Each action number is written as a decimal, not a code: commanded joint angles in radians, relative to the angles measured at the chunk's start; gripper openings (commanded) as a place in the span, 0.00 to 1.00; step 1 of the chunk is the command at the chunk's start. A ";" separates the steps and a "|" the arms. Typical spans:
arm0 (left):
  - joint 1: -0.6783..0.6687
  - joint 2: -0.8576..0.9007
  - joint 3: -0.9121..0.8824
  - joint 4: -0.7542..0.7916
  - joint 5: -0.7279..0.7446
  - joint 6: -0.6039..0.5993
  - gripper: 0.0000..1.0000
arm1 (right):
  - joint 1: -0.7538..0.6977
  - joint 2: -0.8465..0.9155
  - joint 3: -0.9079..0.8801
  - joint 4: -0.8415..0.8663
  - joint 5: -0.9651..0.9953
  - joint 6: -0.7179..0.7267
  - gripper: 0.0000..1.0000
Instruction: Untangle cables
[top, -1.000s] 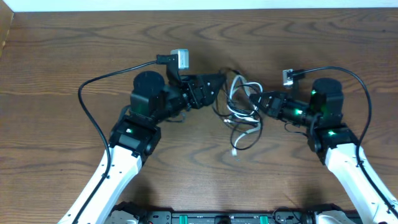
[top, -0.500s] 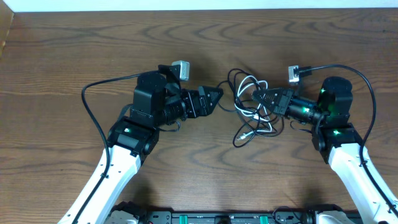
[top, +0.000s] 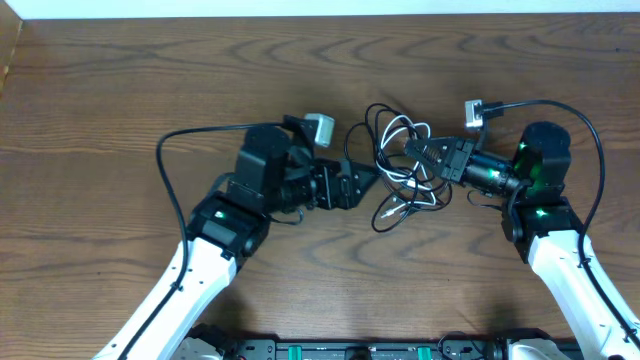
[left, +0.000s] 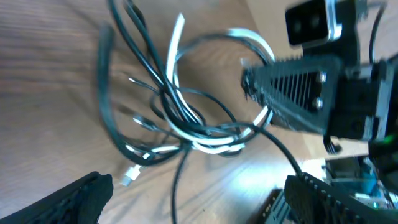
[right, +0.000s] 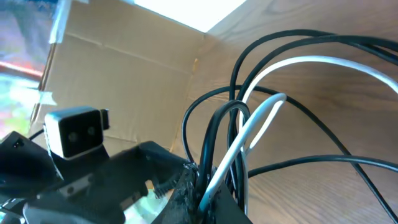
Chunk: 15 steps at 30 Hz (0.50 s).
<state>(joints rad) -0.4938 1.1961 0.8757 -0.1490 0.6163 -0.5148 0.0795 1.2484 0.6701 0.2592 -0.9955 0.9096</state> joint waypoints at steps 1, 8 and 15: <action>-0.047 -0.001 0.018 -0.004 -0.063 0.082 0.94 | -0.006 -0.005 0.001 0.042 -0.047 -0.013 0.01; -0.086 -0.001 0.018 0.002 -0.113 0.048 0.89 | -0.006 -0.005 0.001 0.044 -0.048 -0.023 0.01; -0.113 -0.001 0.018 -0.028 -0.101 0.382 0.82 | -0.006 -0.005 0.001 0.044 -0.055 -0.051 0.01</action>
<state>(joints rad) -0.5926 1.1961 0.8757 -0.1585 0.5175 -0.3519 0.0795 1.2484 0.6701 0.2966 -1.0264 0.8909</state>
